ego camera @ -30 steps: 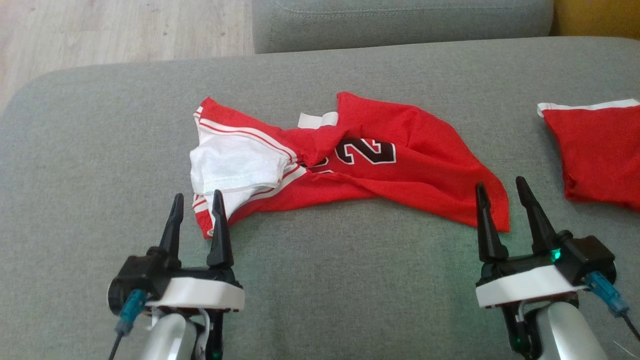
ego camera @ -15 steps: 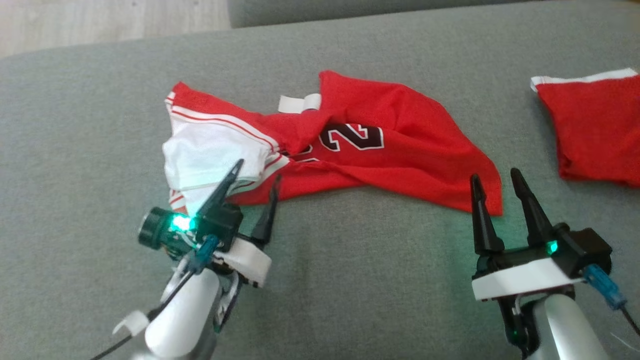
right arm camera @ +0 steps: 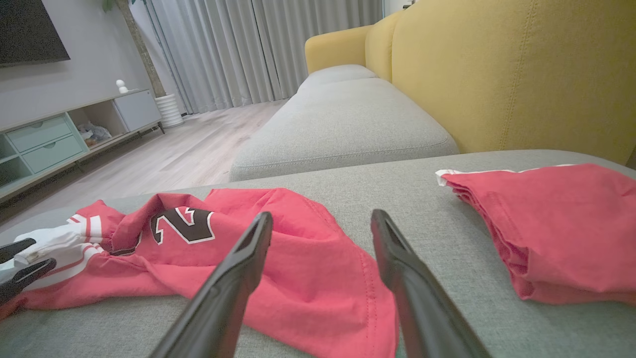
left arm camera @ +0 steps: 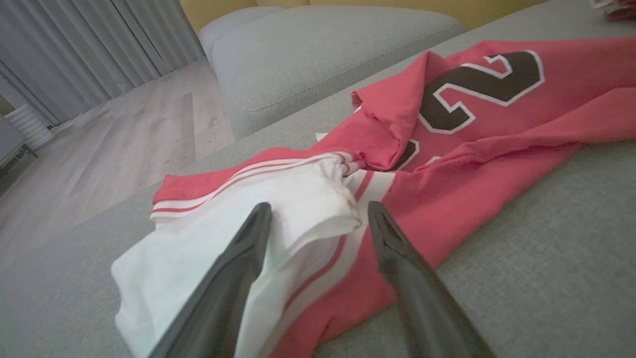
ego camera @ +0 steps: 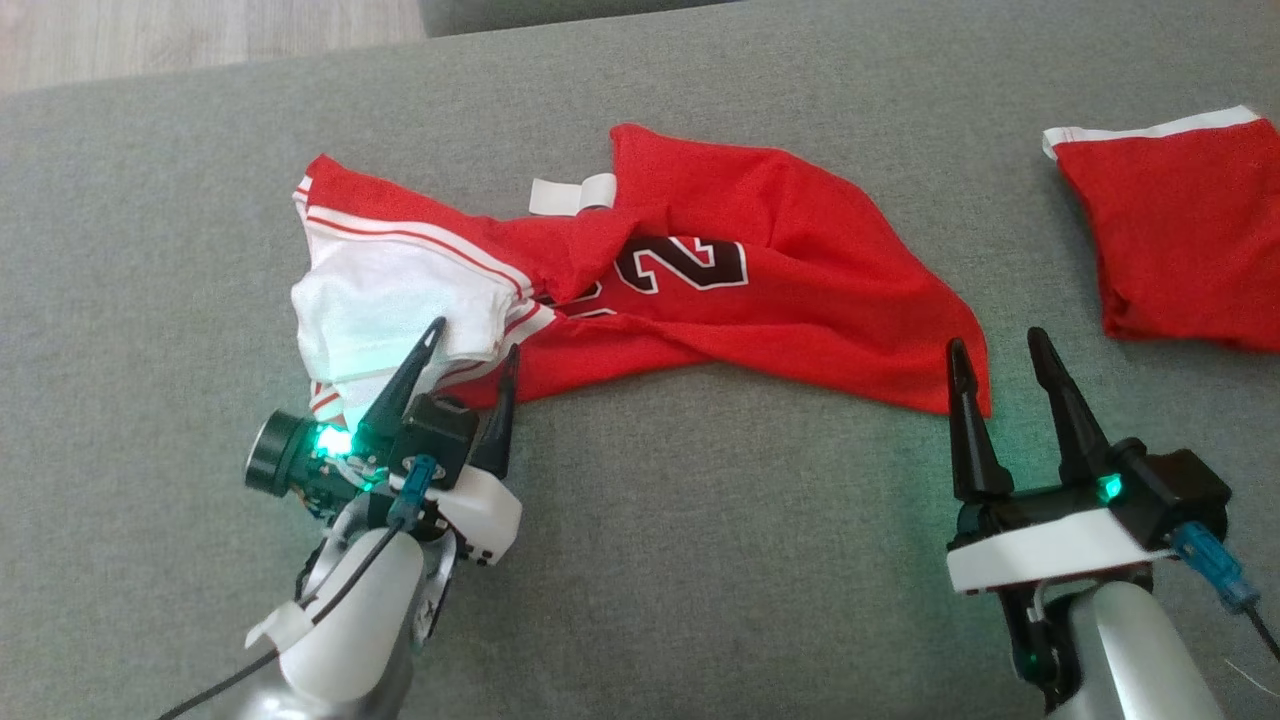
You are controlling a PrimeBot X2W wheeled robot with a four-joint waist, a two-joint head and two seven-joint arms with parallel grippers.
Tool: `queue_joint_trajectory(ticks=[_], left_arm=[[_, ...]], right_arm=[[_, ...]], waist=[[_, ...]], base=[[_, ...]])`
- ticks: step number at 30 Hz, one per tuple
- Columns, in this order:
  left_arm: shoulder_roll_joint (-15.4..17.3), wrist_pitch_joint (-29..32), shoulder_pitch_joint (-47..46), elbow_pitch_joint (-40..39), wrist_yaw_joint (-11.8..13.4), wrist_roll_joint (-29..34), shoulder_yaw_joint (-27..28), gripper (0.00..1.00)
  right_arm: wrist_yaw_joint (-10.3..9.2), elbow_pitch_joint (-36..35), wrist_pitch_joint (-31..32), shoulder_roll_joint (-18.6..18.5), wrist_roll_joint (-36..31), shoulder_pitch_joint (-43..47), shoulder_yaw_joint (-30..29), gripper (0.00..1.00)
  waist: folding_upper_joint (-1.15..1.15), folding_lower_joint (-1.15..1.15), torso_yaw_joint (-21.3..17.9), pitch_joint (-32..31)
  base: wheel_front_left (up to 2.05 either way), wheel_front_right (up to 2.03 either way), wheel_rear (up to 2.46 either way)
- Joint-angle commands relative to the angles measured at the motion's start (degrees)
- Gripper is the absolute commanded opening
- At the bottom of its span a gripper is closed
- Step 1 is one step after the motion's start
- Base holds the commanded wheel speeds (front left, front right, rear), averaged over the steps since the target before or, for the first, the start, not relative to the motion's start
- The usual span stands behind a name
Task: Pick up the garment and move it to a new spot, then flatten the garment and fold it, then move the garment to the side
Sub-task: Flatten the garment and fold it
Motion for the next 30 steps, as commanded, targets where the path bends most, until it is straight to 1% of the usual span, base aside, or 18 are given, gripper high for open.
queue_joint_trajectory(ticks=[1,2,3,9,14,16,19,23,27,30], left_arm=[[1.29,-0.7,-2.92,-1.63,0.52,-0.1,1.68,0.53],[1.29,-0.77,-3.06,-1.61,0.5,-0.19,1.64,0.31],[1.29,-0.81,-3.17,-1.57,0.47,-0.28,1.6,0.0],[1.54,-1.2,-3.6,-1.81,0.4,-0.62,1.42,0.0],[2.44,-1.88,-4.56,-3.37,0.4,-0.74,1.54,0.0],[3.27,-1.54,-5.52,-4.37,0.1,-0.49,1.49,0.0],[5.42,-0.1,-7.97,-5.85,-0.75,0.23,1.58,0.0],[9.4,2.96,-13.66,-7.14,-3.33,1.86,1.43,0.0],[13.58,6.81,-21.26,-6.21,-7.64,3.88,0.55,0.0],[16.08,8.73,-27.01,-3.98,-11.09,4.87,-0.21,0.0]], right_arm=[[-0.04,-1.57,-0.61,-0.21,0.51,-1.7,1.08,1.0],[-0.04,-1.53,-0.61,-0.21,0.52,-1.72,1.09,1.0],[-0.04,-1.49,-0.61,-0.21,0.52,-1.73,1.1,1.0],[-0.04,-1.34,-0.61,-0.21,0.55,-1.68,1.18,1.0],[-0.04,-1.17,-0.61,-0.21,0.62,-1.71,1.19,1.0],[-0.04,-1.12,-0.61,-0.21,0.64,-1.78,1.32,1.0],[-0.04,-1.09,-0.61,-0.21,0.77,-2.07,1.84,1.0],[-0.04,-1.18,-0.61,-0.21,1.31,-2.72,2.52,1.0],[-0.04,-1.24,-0.61,-0.21,2.17,-3.54,3.51,1.0],[-0.04,-1.3,-0.61,-0.21,3.16,-4.34,4.2,1.0]], waist=[[0.0,-0.01,0.09,0.03],[0.0,-0.01,0.12,0.02],[0.0,-0.01,0.15,0.0],[0.0,-0.01,0.24,-0.22],[0.0,-0.01,0.24,-0.59],[0.0,-0.01,0.16,-0.63],[0.0,-0.01,-0.27,-0.53],[0.0,-0.01,-1.38,0.35],[0.0,-0.01,-3.52,2.16],[0.0,-0.01,-5.69,3.77]], base=[[0.0,0.0,0.0],[0.0,0.0,0.0],[0.0,0.0,0.0],[0.0,0.0,0.0],[0.0,0.0,0.0],[0.0,0.0,0.0],[0.0,0.0,0.0],[0.0,0.0,0.0],[0.0,0.0,0.0],[0.0,0.0,0.0]])
